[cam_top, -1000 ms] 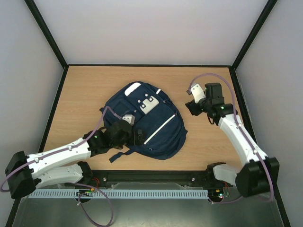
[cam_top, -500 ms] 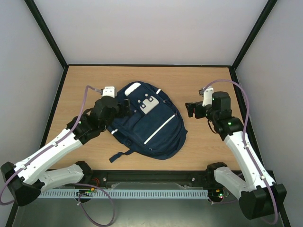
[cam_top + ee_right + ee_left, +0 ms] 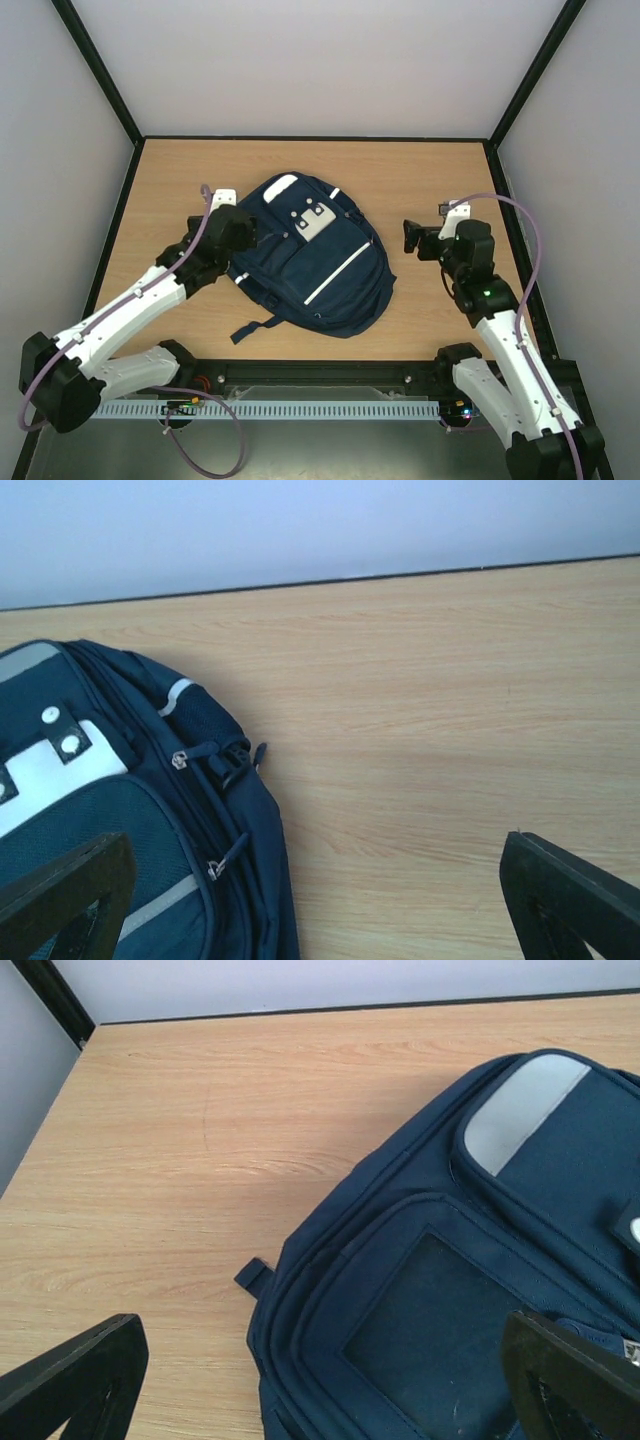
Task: Pack the student bag
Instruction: Reset both arms
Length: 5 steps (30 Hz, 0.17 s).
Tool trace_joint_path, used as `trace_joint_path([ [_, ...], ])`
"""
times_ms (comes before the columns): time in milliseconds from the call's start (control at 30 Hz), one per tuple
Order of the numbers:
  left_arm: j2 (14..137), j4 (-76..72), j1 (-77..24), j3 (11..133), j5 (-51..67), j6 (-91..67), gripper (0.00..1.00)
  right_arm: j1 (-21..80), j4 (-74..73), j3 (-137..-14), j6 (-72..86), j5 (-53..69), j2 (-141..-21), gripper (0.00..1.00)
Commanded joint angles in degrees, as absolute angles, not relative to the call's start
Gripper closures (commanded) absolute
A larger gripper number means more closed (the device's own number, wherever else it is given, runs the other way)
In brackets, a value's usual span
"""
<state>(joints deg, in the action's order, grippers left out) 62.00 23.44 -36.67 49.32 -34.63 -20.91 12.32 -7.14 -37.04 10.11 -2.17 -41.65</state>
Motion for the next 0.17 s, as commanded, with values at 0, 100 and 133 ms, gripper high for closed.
trace_joint_path([
  [0, 60.00, 21.24, -35.67, 48.49, -35.50, -18.81, 0.01, 11.94, -3.32, -36.48, 10.91, -3.52, -40.93, 0.00],
  [100, 59.30, 21.32, -35.60, 48.01, -37.73, -17.91, 0.01, 11.95, -3.52, -36.58, 10.71, -2.69, -41.60, 0.00],
  [133, 58.92, 21.21, -35.65, 47.87, -37.48, -17.93, 0.01, 11.95, -3.52, -36.57, 10.53, -2.38, -41.66, 0.00],
])
